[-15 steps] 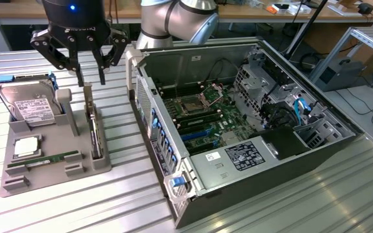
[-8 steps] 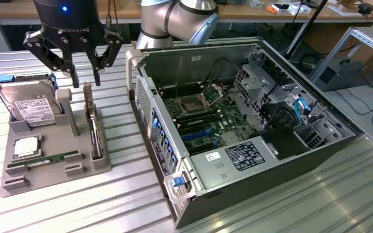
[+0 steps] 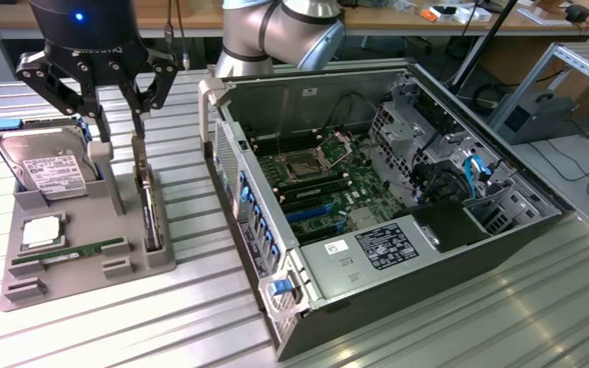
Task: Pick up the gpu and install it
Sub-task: 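Pick up the gpu and move the gpu toward the slot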
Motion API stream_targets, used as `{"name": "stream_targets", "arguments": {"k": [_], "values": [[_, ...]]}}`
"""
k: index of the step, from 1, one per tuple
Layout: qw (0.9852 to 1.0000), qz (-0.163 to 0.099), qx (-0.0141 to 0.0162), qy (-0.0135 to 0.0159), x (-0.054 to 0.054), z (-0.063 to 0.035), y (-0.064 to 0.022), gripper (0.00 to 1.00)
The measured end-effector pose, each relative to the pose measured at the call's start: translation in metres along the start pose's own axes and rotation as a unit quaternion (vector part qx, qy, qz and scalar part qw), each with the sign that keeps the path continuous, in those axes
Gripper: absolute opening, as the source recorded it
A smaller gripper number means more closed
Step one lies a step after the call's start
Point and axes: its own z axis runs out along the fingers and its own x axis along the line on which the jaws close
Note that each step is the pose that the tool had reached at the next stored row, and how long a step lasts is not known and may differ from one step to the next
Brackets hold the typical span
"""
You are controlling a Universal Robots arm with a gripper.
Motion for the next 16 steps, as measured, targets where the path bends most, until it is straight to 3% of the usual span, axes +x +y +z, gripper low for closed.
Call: {"name": "stream_targets", "arguments": {"k": [16], "values": [[1.0,0.0,0.0,0.0,0.018,0.0017,-0.0014,0.42]]}}
